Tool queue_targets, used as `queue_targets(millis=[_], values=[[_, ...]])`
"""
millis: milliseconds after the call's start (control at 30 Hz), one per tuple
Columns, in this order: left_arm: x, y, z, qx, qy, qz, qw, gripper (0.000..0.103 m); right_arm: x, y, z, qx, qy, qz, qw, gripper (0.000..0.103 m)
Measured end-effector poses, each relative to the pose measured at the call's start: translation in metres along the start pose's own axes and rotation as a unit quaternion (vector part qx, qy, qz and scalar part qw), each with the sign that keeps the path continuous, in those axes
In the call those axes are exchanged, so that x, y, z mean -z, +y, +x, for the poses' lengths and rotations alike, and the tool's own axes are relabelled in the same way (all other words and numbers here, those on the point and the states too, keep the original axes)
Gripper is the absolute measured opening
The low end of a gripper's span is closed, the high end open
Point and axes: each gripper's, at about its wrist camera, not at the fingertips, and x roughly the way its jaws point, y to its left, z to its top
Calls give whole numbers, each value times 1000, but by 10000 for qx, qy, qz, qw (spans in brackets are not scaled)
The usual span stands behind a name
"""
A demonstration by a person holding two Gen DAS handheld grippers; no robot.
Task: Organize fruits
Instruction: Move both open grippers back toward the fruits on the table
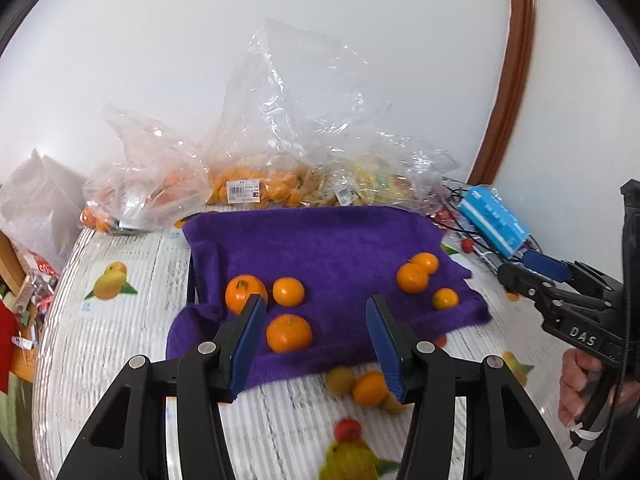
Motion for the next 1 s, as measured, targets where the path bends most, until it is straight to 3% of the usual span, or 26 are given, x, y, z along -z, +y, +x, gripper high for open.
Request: queue_targets(millis=[133, 233, 367, 567, 1000], values=[[19, 2, -13, 17, 27, 2, 10000, 50, 13, 8, -16, 162, -70, -37, 9998, 60], [37, 5, -19, -99, 24, 50, 9999, 50, 26, 13, -23, -137, 65, 138, 9998, 60], [64, 17, -18, -146, 156, 65, 9997, 50, 48, 31, -20, -260, 226, 6, 9994, 47], [97, 37, -14, -226, 419, -97, 9988, 50, 78, 61, -8, -443, 347, -158, 9983, 45], [116, 68, -12, 29, 493, -359, 9981, 54, 107, 99, 40, -493, 730, -270, 9958, 45]])
